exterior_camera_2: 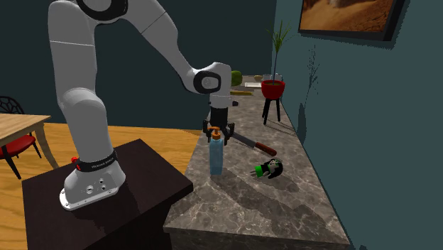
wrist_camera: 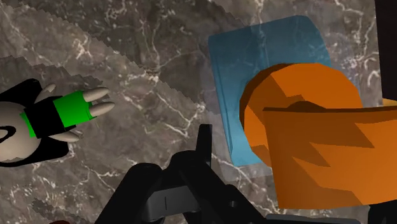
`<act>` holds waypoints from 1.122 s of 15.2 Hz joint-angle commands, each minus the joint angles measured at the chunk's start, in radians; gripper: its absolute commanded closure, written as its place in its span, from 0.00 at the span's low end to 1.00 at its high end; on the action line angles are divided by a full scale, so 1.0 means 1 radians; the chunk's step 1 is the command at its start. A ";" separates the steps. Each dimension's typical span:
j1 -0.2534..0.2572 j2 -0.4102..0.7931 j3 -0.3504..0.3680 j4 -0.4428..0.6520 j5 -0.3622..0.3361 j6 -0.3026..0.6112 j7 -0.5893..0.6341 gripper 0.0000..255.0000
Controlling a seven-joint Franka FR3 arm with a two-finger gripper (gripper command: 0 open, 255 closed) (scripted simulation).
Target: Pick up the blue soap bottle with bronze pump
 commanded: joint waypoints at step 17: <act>0.011 -0.159 -0.006 0.048 -0.045 -0.204 0.011 1.00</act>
